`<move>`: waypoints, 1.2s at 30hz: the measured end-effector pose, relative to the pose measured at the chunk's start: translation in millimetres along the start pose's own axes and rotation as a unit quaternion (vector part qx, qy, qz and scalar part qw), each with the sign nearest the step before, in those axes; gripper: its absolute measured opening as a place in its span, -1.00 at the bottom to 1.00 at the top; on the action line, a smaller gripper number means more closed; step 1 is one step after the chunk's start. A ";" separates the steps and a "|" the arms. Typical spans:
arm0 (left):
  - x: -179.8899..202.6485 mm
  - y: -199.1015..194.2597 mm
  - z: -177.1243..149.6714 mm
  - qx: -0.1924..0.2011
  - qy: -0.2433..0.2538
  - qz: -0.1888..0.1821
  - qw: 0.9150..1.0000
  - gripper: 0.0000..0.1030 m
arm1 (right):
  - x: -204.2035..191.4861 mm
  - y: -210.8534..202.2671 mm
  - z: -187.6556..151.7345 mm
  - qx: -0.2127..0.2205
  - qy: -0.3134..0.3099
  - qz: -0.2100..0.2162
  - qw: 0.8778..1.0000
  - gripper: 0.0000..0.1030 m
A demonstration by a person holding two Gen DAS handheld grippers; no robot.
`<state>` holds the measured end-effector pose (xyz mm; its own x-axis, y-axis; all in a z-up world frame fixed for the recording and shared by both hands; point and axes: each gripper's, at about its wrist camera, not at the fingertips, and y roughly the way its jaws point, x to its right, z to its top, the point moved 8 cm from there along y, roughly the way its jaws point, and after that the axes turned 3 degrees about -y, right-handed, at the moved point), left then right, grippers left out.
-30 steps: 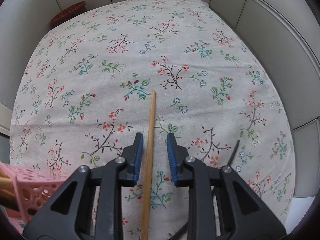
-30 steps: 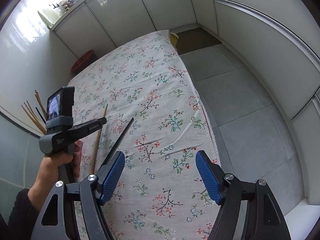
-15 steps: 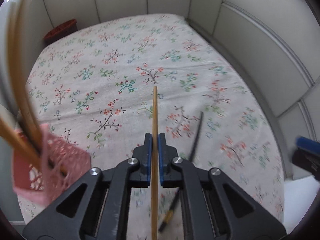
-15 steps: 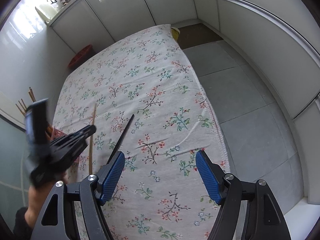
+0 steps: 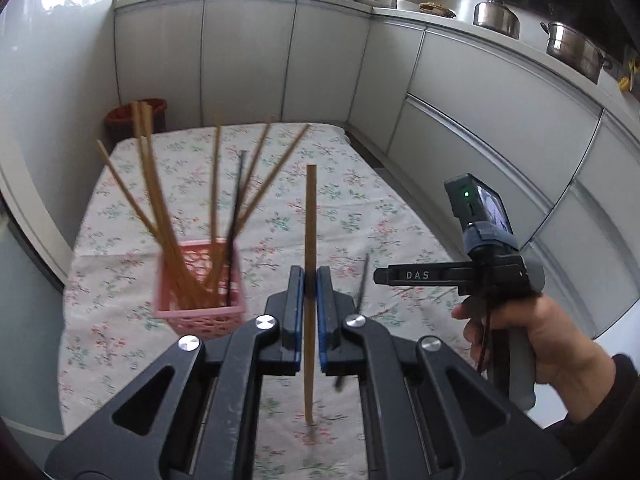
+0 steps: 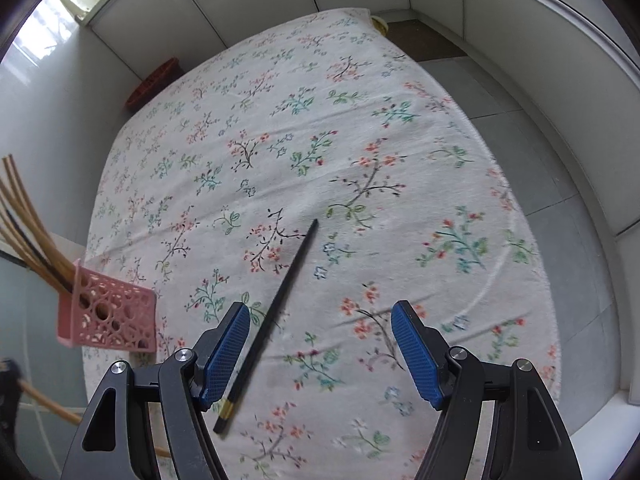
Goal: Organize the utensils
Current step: 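Grasp the black stick with the right tool while the left tool holds its stick upright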
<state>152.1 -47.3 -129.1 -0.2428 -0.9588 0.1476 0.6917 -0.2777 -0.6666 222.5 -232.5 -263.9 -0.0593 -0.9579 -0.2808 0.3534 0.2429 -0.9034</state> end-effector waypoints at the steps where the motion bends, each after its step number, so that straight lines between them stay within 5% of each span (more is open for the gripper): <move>1: -4.2 -1.7 -0.7 0.001 0.000 -0.001 1.000 -0.87 | -3.8 5.8 2.1 -0.002 -0.004 -0.004 1.000 0.43; 7: -28.3 -11.9 -0.1 0.004 -0.029 -0.012 0.999 -0.87 | -21.8 34.2 14.5 0.007 -0.026 -0.018 0.999 -0.05; 13: -35.2 -23.4 7.7 0.019 -0.056 -0.026 0.998 -0.87 | -32.1 49.1 20.2 0.021 -0.051 -0.081 0.995 -0.34; 17: -40.0 -22.0 6.3 0.016 -0.060 -0.025 0.998 -0.87 | -40.1 51.4 16.1 0.016 -0.064 -0.100 0.993 -0.78; 23: -45.6 -29.2 9.5 0.028 -0.067 -0.027 0.997 -0.87 | -41.8 41.1 8.3 0.023 -0.039 -0.060 0.997 -0.91; 36: -54.4 -80.6 38.9 0.137 -0.083 -0.031 0.987 -0.87 | -85.7 -78.4 0.6 0.155 -0.078 0.028 0.984 -0.91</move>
<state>136.1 24.9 -55.0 -0.1921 -0.9297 0.3142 0.8421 -0.3205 -0.4337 200.4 -169.5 -168.8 0.1034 -0.9618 -0.2533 0.6220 0.2613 -0.7381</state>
